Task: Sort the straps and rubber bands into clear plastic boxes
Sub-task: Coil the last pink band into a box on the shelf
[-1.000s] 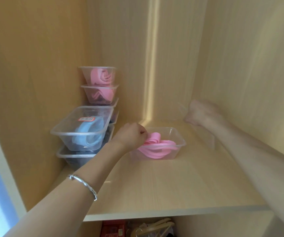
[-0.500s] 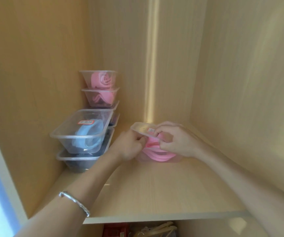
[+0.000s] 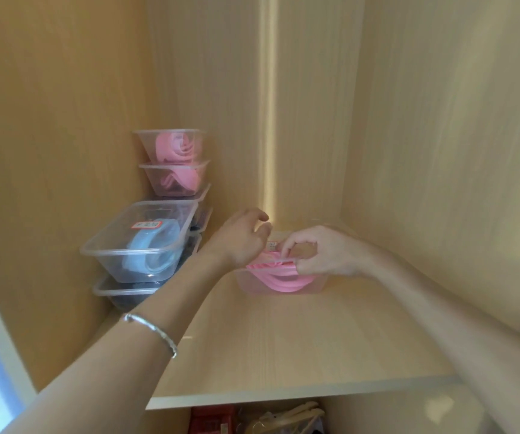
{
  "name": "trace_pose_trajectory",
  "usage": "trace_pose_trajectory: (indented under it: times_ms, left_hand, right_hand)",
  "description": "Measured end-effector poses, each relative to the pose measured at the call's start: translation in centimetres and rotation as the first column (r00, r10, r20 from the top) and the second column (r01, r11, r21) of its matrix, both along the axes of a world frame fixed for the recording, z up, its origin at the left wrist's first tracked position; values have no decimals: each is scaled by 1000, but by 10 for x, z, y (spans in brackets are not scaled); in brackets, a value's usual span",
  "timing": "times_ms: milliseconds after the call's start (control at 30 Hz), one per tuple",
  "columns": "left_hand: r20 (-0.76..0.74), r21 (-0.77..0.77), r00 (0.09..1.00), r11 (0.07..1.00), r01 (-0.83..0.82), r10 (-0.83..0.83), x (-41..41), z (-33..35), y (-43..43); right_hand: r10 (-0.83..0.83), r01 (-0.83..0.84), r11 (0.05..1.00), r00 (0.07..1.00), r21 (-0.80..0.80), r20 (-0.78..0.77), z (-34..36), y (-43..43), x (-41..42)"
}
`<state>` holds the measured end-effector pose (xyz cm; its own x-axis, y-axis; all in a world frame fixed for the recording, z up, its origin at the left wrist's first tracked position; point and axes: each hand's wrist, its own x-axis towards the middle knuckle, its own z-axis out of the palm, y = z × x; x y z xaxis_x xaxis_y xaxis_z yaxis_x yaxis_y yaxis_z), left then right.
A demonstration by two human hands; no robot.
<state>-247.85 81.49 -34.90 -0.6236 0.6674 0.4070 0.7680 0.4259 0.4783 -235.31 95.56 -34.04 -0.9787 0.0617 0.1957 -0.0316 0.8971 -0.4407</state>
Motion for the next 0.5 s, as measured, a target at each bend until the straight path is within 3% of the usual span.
trace_pose_trajectory:
  times_ms: [67, 133, 267, 367, 500]
  left_hand:
    - [28, -274, 998, 960, 55, -49, 0, 0, 9]
    - [9, -427, 999, 903, 49, -50, 1, -4, 12]
    - [6, -397, 1000, 917, 24, -24, -4, -11, 12]
    - [31, -340, 999, 940, 26, -16, -4, -12, 9]
    - [90, -240, 996, 970, 34, -12, -4, -9, 3]
  right_hand:
    - [18, -18, 1000, 999, -9, 35, 1, 1, -1]
    - [19, -15, 997, 999, -70, 46, -1, 2, -3]
    - [-168, 153, 982, 977, -112, -133, -8, 8, -15]
    - [-280, 280, 960, 960, 15, -16, -14, 10, -22]
    - [-263, 264, 964, 963, -10, 54, -12, 7, -26]
